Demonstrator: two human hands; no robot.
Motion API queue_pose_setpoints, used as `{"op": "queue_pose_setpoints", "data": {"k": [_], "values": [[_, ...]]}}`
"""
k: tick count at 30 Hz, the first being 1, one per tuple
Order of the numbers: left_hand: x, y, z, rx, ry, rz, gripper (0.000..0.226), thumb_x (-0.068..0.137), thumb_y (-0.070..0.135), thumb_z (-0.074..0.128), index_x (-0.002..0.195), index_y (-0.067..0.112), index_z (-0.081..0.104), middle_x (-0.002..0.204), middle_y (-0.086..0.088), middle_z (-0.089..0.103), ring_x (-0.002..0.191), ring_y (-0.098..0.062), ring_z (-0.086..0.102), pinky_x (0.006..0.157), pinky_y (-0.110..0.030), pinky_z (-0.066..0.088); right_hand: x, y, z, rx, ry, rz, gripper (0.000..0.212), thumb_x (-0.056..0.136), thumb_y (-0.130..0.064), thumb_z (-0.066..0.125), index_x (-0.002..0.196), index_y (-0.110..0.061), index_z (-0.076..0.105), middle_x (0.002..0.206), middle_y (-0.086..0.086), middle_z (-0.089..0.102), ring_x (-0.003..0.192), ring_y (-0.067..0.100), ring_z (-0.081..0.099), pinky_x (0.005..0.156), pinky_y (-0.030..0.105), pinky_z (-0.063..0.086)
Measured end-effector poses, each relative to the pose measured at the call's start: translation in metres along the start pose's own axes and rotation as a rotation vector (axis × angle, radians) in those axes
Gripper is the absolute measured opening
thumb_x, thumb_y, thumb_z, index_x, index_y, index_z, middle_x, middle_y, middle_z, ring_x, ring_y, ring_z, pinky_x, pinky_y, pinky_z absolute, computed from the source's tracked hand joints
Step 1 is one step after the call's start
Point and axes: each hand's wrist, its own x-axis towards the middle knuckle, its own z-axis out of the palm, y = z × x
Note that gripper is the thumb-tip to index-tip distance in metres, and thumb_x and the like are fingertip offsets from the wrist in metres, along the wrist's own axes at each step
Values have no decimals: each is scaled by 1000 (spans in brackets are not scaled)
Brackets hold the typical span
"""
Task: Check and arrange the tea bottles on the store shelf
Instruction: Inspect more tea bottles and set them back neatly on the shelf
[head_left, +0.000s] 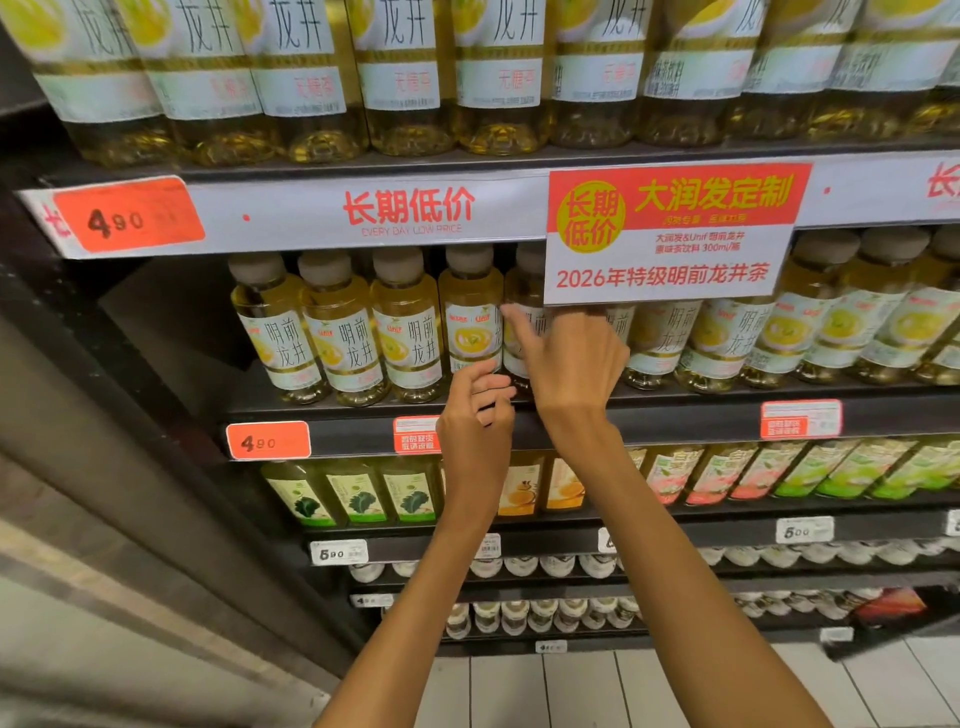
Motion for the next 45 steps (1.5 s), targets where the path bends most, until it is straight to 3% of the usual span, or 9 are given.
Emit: {"op": "queue_pose_setpoints", "data": {"k": [4, 8, 11, 16, 20, 25, 36, 40, 45], "values": [[-1, 3, 4, 61, -19, 59, 43, 86, -5, 60, 125, 10, 52, 110, -5, 60, 96, -13, 59, 78, -15, 51, -14, 8, -6, 87, 262, -82, 52, 64, -36, 87, 79, 6, 61, 73, 21, 62, 77, 33, 56, 59, 35, 49], [-7, 1, 7, 156, -42, 182, 65, 76, -2, 74, 134, 7, 45, 123, -1, 45, 112, -12, 50, 91, -16, 46, -33, 17, -12, 479, 140, -81, 54, 76, -19, 79, 114, 8, 53, 109, 17, 55, 106, 14, 43, 95, 20, 38], [-11, -3, 8, 183, -47, 200, 71, 73, -2, 76, 135, 7, 43, 129, -4, 42, 121, -17, 46, 96, -13, 42, -46, 18, -14, 642, 106, -46, 60, 75, -6, 79, 126, 4, 48, 120, 5, 45, 116, 5, 43, 100, 13, 37], [-15, -5, 4, 173, -82, 231, 72, 76, 13, 78, 137, 10, 40, 134, -1, 45, 122, -7, 44, 96, -5, 36, -60, 19, -22, 759, 111, -29, 64, 76, -5, 78, 130, -11, 44, 126, -10, 41, 122, 2, 44, 100, 26, 43], [-19, -5, -3, 206, -116, 259, 61, 77, 15, 76, 131, 9, 48, 124, -3, 56, 112, -9, 54, 85, -5, 42, -72, 17, -29, 718, 77, -120, 60, 76, -3, 77, 128, 5, 48, 126, 9, 45, 123, 13, 46, 100, 25, 44], [-34, -5, -29, -62, -300, 97, 53, 79, 1, 73, 126, 12, 51, 119, 4, 64, 117, -10, 58, 98, -33, 49, -68, 15, -45, 848, -65, -53, 71, 75, -13, 80, 134, -12, 39, 125, 4, 43, 121, 17, 47, 100, 33, 44], [-58, 21, -61, -193, -560, -78, 44, 75, 48, 62, 115, 29, 60, 106, 14, 71, 101, -1, 64, 80, -13, 49, -46, 8, -63, 1298, -462, 246, 52, 76, -28, 71, 123, -26, 49, 109, 5, 65, 104, 33, 63, 93, 48, 51], [-65, 22, -52, -331, -455, -207, 60, 77, 61, 60, 122, 22, 59, 115, -8, 68, 113, -29, 61, 100, -50, 46, -46, 3, -63, 1323, -422, 300, 47, 81, -26, 69, 124, -26, 49, 113, 4, 65, 103, 17, 65, 83, 30, 54], [-63, 25, -56, -685, -609, -470, 66, 81, 65, 47, 112, 12, 69, 89, -17, 69, 66, -24, 65, 56, -30, 52, -40, 9, -62, 1582, -586, 480, 31, 89, -27, 55, 118, -15, 53, 96, 4, 70, 89, 22, 69, 75, 33, 56]]}}
